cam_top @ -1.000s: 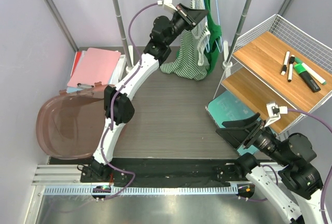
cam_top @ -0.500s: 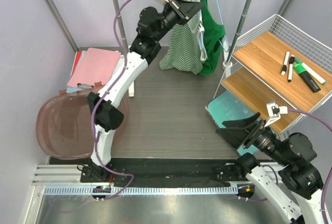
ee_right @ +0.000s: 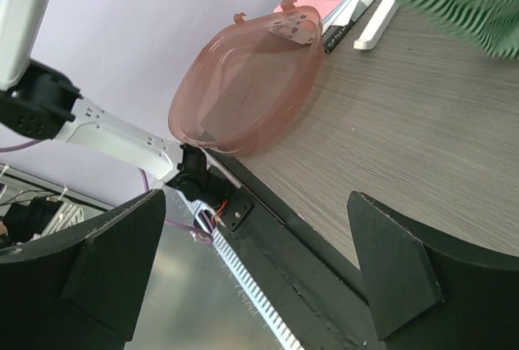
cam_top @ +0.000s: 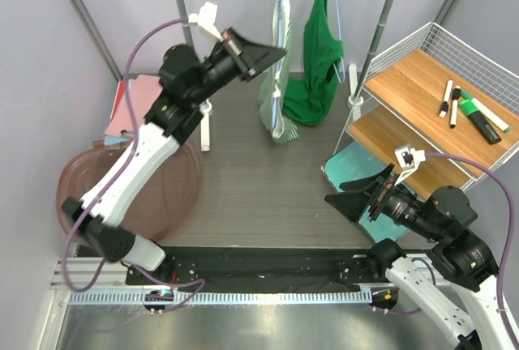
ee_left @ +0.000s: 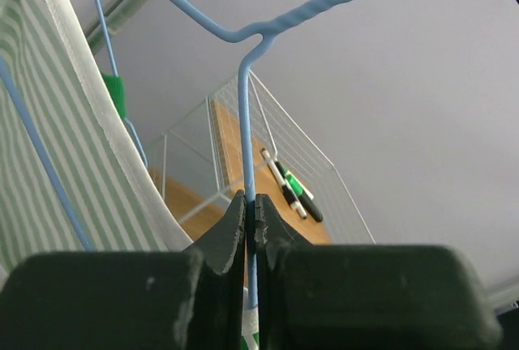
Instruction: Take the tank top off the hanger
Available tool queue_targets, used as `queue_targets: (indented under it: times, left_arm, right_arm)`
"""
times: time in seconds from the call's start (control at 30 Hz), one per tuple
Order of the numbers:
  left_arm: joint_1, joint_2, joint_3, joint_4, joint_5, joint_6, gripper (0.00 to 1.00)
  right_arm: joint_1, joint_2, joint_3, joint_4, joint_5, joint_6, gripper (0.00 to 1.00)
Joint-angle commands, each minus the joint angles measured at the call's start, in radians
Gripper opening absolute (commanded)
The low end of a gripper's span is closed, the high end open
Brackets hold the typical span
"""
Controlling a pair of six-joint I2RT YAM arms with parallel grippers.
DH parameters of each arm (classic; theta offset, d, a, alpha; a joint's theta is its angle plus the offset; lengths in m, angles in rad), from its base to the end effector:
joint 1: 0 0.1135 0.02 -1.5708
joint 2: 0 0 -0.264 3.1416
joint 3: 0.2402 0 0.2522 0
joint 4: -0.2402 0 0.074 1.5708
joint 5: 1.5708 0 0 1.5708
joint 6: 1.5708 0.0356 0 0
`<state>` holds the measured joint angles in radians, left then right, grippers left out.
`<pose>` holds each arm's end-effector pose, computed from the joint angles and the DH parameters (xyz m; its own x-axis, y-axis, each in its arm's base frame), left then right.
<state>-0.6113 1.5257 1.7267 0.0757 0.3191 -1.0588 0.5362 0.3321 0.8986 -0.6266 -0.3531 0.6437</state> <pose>0.2719 -0.2042 0.5144 -0.5809 -0.6037 -0.5460 0.5831 0.1594 -0.7966 0.0385 0.0372 0.3752 -0.5071 0.3537 -0.7860 -0.5898 0.5226 0.6157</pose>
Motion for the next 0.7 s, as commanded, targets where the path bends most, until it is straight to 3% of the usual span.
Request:
queue_targets:
  times: [0.0, 0.23, 0.43, 0.67]
  left_arm:
    - [-0.004, -0.231, -0.133, 0.006, 0.012, 0.033, 0.0]
    - [-0.004, -0.479, -0.208, -0.215, 0.003, 0.065, 0.0]
    - [-0.004, -0.668, -0.266, -0.451, -0.103, 0.123, 0.0]
    - [-0.004, -0.708, -0.406, -0.461, 0.011, 0.137, 0.0]
  right_arm:
    - [0.002, 0.048, 0.054, 0.014, -0.049, -0.073, 1.0]
    - [0.002, 0.091, 0.059, 0.076, -0.109, -0.059, 1.0]
    - [0.002, 0.136, 0.043, 0.166, -0.188, -0.023, 1.0]
    - [0.002, 0.24, 0.034, 0.272, -0.208, 0.05, 1.0]
